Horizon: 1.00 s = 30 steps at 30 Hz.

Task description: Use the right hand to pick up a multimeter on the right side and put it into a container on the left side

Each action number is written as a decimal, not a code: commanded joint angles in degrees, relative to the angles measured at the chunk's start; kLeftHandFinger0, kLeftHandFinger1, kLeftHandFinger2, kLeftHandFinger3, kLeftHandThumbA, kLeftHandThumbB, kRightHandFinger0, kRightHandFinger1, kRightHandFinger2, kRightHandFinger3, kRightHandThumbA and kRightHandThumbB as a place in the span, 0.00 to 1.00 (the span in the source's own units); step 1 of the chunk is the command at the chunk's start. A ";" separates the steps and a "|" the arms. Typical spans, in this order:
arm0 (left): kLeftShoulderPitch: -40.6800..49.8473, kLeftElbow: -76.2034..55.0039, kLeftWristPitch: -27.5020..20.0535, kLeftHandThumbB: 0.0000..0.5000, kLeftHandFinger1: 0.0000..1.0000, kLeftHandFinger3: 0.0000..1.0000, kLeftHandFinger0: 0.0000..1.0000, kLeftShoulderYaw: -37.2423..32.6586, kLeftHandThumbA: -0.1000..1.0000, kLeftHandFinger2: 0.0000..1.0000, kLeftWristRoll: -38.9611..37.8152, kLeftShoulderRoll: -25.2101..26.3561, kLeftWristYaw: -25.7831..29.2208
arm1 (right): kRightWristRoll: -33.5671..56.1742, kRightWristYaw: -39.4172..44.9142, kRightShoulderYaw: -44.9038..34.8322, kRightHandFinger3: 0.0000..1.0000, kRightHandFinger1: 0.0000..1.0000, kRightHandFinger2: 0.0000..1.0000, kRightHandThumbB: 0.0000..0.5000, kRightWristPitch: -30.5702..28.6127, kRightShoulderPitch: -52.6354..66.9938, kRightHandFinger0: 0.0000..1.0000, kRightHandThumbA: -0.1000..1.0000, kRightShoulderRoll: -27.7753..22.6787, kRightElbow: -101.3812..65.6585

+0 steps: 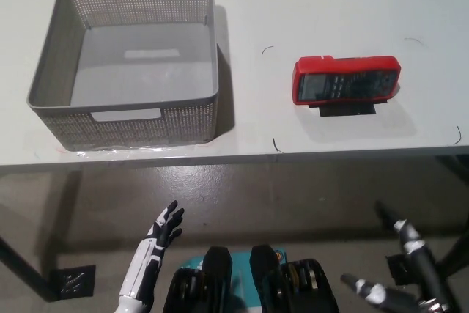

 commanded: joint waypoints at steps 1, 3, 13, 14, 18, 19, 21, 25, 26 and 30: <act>-0.95 -0.12 -2.86 0.76 1.00 1.00 1.00 0.18 1.00 1.00 -0.40 0.35 -0.53 | -5.77 2.75 -2.45 1.00 1.00 1.00 0.73 6.44 -4.55 1.00 1.00 -4.58 -9.14; -1.01 0.11 -3.04 0.76 1.00 1.00 1.00 0.07 1.00 1.00 -0.22 0.41 -0.58 | -5.77 4.79 -3.15 1.00 1.00 1.00 0.76 10.56 -6.66 1.00 1.00 -6.99 -12.16; -0.17 -0.30 -2.74 0.75 1.00 1.00 1.00 -0.36 1.00 1.00 0.51 0.78 -0.72 | -8.08 20.61 2.95 1.00 1.00 1.00 0.66 29.82 -34.77 1.00 1.00 -20.79 -10.65; -0.13 -0.37 -2.65 0.76 1.00 1.00 1.00 -0.33 1.00 1.00 0.54 0.83 -0.68 | -8.24 21.06 3.62 1.00 1.00 1.00 0.66 30.39 -35.93 1.00 1.00 -21.09 -9.94; -0.19 -0.37 -2.37 0.78 1.00 1.00 1.00 -0.32 1.00 1.00 0.44 0.84 -0.67 | -12.16 24.97 9.63 1.00 1.00 1.00 0.75 33.85 -46.26 1.00 1.00 -21.00 -1.44; -0.10 -0.39 -2.41 0.76 1.00 1.00 1.00 -0.39 1.00 1.00 0.13 0.88 -0.93 | -13.30 25.40 11.11 1.00 1.00 1.00 0.72 33.73 -49.06 1.00 1.00 -20.25 1.66; -0.12 -0.02 -2.93 0.74 1.00 1.00 1.00 -0.52 1.00 1.00 0.28 0.91 -0.92 | -14.48 25.81 13.42 1.00 1.00 1.00 0.70 33.70 -53.13 1.00 1.00 -19.38 6.80; 0.03 -0.56 -2.28 0.73 1.00 1.00 1.00 -0.51 1.00 1.00 0.19 0.86 -0.83 | -16.49 26.20 17.87 1.00 1.00 1.00 0.72 33.25 -60.30 1.00 1.00 -17.26 17.53; 0.05 -0.64 -2.20 0.73 1.00 1.00 1.00 -0.49 1.00 1.00 0.07 0.86 -0.87 | -16.81 25.97 18.61 1.00 1.00 1.00 0.76 33.02 -61.54 1.00 1.00 -16.71 19.66; 0.14 -0.77 -2.41 0.72 1.00 1.00 1.00 -0.71 1.00 1.00 0.35 1.09 -1.01 | -19.29 26.02 22.75 1.00 1.00 1.00 0.81 32.42 -67.56 1.00 1.00 -14.05 29.75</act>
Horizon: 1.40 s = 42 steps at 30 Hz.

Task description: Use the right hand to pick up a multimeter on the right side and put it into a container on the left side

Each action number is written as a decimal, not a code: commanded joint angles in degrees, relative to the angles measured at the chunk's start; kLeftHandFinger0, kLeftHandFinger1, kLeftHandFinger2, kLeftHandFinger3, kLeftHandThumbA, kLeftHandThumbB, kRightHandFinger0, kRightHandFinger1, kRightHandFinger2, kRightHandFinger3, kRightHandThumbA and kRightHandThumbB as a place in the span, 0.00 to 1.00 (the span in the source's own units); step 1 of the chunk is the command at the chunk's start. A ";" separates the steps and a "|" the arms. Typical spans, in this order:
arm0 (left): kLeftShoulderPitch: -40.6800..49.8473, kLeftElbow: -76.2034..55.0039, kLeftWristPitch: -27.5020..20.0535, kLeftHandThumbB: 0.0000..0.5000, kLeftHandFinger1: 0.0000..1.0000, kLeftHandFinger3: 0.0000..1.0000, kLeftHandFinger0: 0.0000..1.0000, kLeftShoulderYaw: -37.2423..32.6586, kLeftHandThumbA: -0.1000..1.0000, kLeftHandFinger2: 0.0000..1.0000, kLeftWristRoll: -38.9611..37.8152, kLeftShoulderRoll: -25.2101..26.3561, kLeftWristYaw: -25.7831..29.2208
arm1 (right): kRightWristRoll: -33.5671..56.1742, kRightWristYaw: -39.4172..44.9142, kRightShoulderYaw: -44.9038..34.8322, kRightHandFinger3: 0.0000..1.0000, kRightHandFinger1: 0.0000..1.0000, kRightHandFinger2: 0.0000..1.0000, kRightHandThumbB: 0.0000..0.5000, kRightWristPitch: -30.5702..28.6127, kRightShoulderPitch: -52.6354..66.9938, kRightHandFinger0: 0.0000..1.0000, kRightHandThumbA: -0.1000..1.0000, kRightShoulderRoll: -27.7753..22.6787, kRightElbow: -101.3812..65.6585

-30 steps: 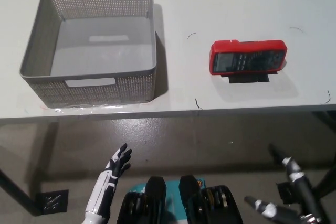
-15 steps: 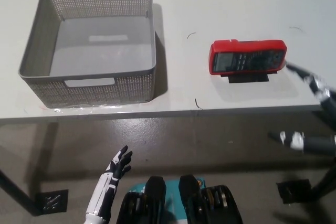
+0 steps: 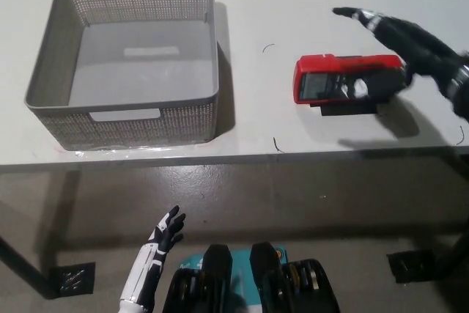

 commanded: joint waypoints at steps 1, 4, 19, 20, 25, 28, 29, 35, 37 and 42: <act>-0.14 -1.37 -2.18 0.72 1.00 1.00 1.00 -0.17 1.00 1.00 0.13 0.82 -0.99 | -6.90 3.96 4.66 1.00 1.00 1.00 0.82 2.53 -10.92 1.00 1.00 2.11 11.13; -0.13 -1.02 -2.57 0.72 1.00 1.00 1.00 -0.25 1.00 1.00 0.07 0.52 -0.87 | -7.60 3.57 6.43 1.00 1.00 1.00 0.79 1.66 -14.30 1.00 1.00 3.95 18.52; -0.66 -0.92 -2.55 0.74 1.00 1.00 1.00 -0.11 1.00 1.00 0.67 1.04 -1.03 | -11.80 -0.83 12.22 1.00 1.00 1.00 0.84 -5.73 -25.17 1.00 1.00 12.81 49.88; -0.66 -0.96 -2.46 0.74 1.00 1.00 1.00 -0.11 1.00 1.00 0.62 1.09 -1.10 | -11.94 -0.74 12.30 1.00 1.00 1.00 0.84 -5.61 -25.20 1.00 1.00 12.89 49.93; -0.90 -0.95 -2.44 0.76 1.00 1.00 1.00 -0.06 1.00 1.00 -0.50 1.14 -1.78 | -12.52 -1.06 12.29 1.00 1.00 1.00 0.97 -5.40 -25.56 1.00 1.00 13.73 51.49; -0.87 -1.23 -1.99 0.76 1.00 1.00 1.00 -0.08 1.00 1.00 -0.20 1.25 -1.99 | -12.50 -0.04 11.86 1.00 1.00 1.00 1.00 -5.08 -25.50 1.00 1.00 13.92 51.53; -0.82 -1.14 -2.13 0.76 1.00 1.00 1.00 -0.11 1.00 1.00 -0.15 1.22 -1.99 | -12.82 0.10 12.10 1.00 1.00 1.00 1.00 -5.08 -25.50 1.00 1.00 14.01 51.77; -0.76 -0.79 -2.65 0.74 1.00 1.00 1.00 -0.27 1.00 1.00 0.20 1.28 -1.99 | -15.29 0.90 14.88 1.00 1.00 1.00 1.00 -6.62 -25.83 1.00 1.00 16.28 58.52; -0.74 -0.78 -2.58 0.76 1.00 1.00 1.00 -0.34 1.00 1.00 0.20 1.29 -2.06 | -16.48 0.78 16.73 1.00 1.00 1.00 1.00 -9.20 -26.14 1.00 1.00 16.78 61.10; -0.89 -0.94 -2.57 0.75 1.00 1.00 1.00 -0.47 1.00 1.00 -0.10 1.43 -2.44 | -19.28 -1.11 20.74 1.00 1.00 1.00 1.00 -10.94 -26.16 1.00 0.93 18.44 66.55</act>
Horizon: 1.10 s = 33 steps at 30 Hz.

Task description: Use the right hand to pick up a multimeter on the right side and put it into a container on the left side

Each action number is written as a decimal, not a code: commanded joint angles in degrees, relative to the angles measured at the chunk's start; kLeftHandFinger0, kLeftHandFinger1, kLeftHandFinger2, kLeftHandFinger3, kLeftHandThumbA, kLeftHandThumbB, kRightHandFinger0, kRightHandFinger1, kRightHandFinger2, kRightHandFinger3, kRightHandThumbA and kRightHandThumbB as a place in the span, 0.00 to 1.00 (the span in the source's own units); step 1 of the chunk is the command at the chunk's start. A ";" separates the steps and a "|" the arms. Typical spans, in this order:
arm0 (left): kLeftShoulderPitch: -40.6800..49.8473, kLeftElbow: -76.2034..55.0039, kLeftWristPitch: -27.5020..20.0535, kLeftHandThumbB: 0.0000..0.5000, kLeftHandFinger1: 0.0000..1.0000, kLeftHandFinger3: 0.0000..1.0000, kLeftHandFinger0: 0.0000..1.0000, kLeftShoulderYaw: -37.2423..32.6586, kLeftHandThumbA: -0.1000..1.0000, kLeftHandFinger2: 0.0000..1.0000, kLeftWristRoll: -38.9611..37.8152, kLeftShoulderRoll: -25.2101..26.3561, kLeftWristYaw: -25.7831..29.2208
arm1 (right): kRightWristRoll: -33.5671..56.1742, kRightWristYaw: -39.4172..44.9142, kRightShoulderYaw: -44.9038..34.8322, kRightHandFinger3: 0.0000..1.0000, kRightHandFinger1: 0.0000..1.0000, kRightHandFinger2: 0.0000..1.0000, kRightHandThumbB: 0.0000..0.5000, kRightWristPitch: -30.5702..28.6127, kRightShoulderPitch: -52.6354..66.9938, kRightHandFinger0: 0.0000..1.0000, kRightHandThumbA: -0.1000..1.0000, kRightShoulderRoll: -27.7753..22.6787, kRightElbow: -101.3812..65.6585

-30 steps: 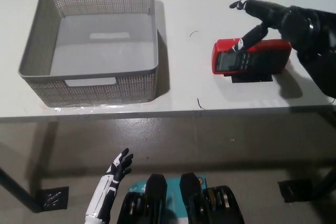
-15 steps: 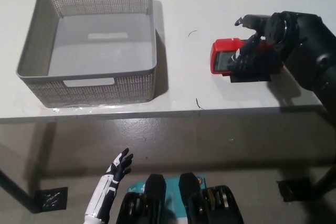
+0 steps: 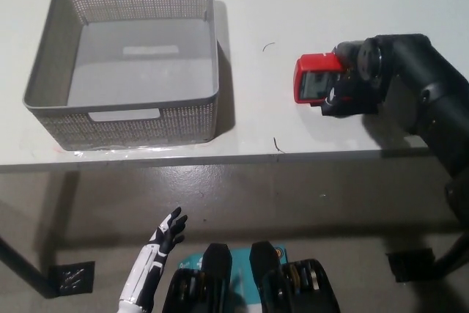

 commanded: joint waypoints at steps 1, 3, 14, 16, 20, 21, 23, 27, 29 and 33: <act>-0.97 -0.91 -2.26 0.76 1.00 1.00 1.00 -0.20 1.00 1.00 -0.21 0.48 -0.92 | -4.01 -1.73 2.57 1.00 1.00 1.00 1.00 -2.59 -3.69 1.00 0.90 1.20 4.15; -1.19 -1.13 -2.01 0.79 1.00 1.00 1.00 -0.16 1.00 1.00 -0.28 0.55 -1.09 | -5.21 -1.43 4.37 1.00 1.00 1.00 1.00 -2.95 -3.88 1.00 0.86 1.82 5.67; -2.71 -0.96 -1.67 0.81 1.00 1.00 1.00 -0.24 1.00 1.00 -0.38 0.64 -1.82 | -6.29 -20.14 5.64 0.87 0.36 0.54 0.40 -5.50 -0.47 0.25 0.00 0.38 6.76; -2.82 -1.02 -1.47 0.82 1.00 1.00 1.00 -0.21 1.00 1.00 0.17 0.87 -1.65 | 0.01 -18.70 -0.87 0.76 0.31 0.46 0.33 -5.86 -0.57 0.19 0.00 -0.19 7.17; -2.74 -0.42 -2.10 0.80 1.00 1.00 1.00 -0.36 1.00 1.00 0.06 0.86 -1.79 | 8.51 -18.32 -13.90 0.35 0.12 0.31 0.32 -7.23 0.11 0.00 0.00 -2.10 7.27; -2.59 -0.38 -2.46 0.80 1.00 1.00 1.00 -0.30 1.00 1.00 -0.20 1.01 -1.93 | 11.15 -17.62 -17.54 0.37 0.14 0.38 0.32 -7.34 0.37 0.00 0.00 -2.36 7.33; -2.66 -0.21 -2.54 0.79 1.00 1.00 1.00 -0.25 1.00 1.00 -0.16 1.14 -1.92 | 22.06 -15.22 -30.77 0.41 0.22 0.65 0.29 -4.61 0.56 0.00 0.00 -3.11 7.26; -2.54 0.20 -2.38 0.83 1.00 1.00 1.00 -0.47 1.00 1.00 0.58 1.16 -1.73 | 42.96 -13.99 -56.55 1.00 0.29 0.81 0.27 3.36 0.34 0.00 0.00 -5.24 8.62; -2.28 0.21 -2.38 0.80 1.00 1.00 1.00 -0.37 1.00 1.00 0.59 1.25 -1.63 | 49.92 -11.70 -65.94 1.00 0.17 0.72 0.33 4.40 1.18 0.00 0.00 -6.01 8.76; -2.38 0.51 -2.72 0.80 1.00 1.00 1.00 -0.42 1.00 1.00 0.49 1.42 -1.84 | 54.90 -10.00 -75.05 1.00 0.01 0.58 0.18 5.19 2.41 0.00 0.00 -6.53 8.54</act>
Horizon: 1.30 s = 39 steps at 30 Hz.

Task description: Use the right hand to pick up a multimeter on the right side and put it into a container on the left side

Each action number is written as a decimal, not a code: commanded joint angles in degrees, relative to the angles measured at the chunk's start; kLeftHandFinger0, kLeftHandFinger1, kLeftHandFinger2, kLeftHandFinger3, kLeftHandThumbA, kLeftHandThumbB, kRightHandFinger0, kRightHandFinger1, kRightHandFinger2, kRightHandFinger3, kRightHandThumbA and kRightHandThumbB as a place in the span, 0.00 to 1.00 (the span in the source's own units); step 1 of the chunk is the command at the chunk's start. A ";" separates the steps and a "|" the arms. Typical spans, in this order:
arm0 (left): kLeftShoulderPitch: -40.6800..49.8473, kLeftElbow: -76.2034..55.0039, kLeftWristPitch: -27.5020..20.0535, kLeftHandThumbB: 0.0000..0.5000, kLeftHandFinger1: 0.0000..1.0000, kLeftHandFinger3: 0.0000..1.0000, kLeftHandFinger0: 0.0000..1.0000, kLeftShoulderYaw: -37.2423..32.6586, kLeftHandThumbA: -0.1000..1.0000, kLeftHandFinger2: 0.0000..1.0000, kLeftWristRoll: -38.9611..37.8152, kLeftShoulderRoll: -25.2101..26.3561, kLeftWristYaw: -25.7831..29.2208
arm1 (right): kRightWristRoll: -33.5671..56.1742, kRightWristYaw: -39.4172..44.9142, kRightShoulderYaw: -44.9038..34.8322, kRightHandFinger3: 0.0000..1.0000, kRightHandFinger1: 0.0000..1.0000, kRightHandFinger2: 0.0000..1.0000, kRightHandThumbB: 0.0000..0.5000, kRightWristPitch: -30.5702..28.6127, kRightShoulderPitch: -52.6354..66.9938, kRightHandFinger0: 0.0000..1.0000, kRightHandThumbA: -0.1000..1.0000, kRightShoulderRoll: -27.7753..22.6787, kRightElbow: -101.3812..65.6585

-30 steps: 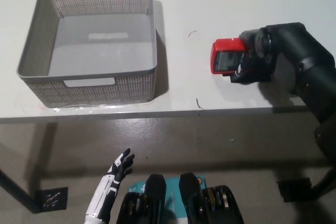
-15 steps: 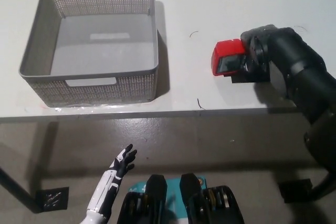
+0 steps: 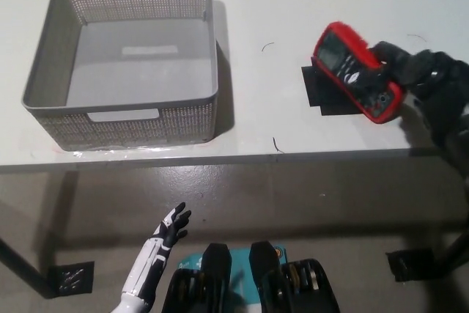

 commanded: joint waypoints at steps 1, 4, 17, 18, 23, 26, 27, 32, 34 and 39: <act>-0.58 -0.77 -2.95 0.80 1.00 1.00 1.00 -0.34 1.00 1.00 0.29 1.04 -0.96 | 44.15 2.96 -41.42 1.00 0.02 0.58 0.22 8.47 -2.11 0.00 0.00 -3.62 1.29; -0.36 -0.85 -2.63 0.81 1.00 1.00 1.00 -0.38 1.00 1.00 1.05 1.00 -0.54 | 47.81 3.31 -48.28 0.94 0.05 0.62 0.26 9.07 -1.65 0.00 0.00 -3.49 1.27; 2.36 -0.99 -3.01 0.78 1.00 1.00 1.00 -0.73 1.00 1.00 1.33 0.44 -0.15 | 50.05 8.86 -61.98 1.00 0.21 0.60 0.19 12.91 0.35 0.00 0.00 1.40 -1.48; 2.78 -1.18 -3.02 0.77 1.00 1.00 1.00 -0.78 1.00 1.00 1.39 0.41 -0.13 | 49.69 9.40 -62.11 1.00 0.17 0.55 0.21 12.94 0.31 0.00 0.00 1.98 -2.15; 3.39 -1.15 -3.56 0.77 1.00 1.00 1.00 -0.78 1.00 1.00 1.59 0.15 0.20 | 50.24 10.30 -64.38 1.00 0.10 0.53 0.25 13.16 -0.83 0.00 0.00 4.64 -5.54; 3.37 -1.18 -3.47 0.76 1.00 1.00 1.00 -0.77 1.00 1.00 1.05 0.14 -0.17 | 52.61 10.21 -67.73 1.00 0.12 0.62 0.24 14.94 -2.31 0.00 0.00 5.42 -6.38; 2.95 -1.03 -3.37 0.76 1.00 1.00 1.00 -0.66 1.00 1.00 0.87 0.20 -0.25 | 53.13 9.98 -68.56 1.00 0.12 0.62 0.28 15.31 -3.16 0.00 0.00 5.71 -6.92; 3.81 -1.57 -3.25 0.75 1.00 1.00 1.00 -0.78 1.00 1.00 1.67 0.09 0.19 | 53.88 9.28 -67.28 1.00 0.07 0.54 0.36 18.13 -3.26 0.00 0.00 9.29 -17.70; 4.23 -1.31 -3.77 0.76 1.00 1.00 1.00 -0.75 1.00 1.00 1.51 0.10 0.18 | 54.91 7.81 -65.25 0.87 0.00 0.49 0.34 19.71 -2.61 0.00 0.00 11.66 -24.75; 3.81 -0.45 -4.11 0.74 1.00 1.00 1.00 -0.74 1.00 1.00 1.07 -0.29 0.15 | 62.75 6.62 -59.79 1.00 0.09 0.61 0.33 19.82 -4.05 0.00 0.00 13.55 -30.99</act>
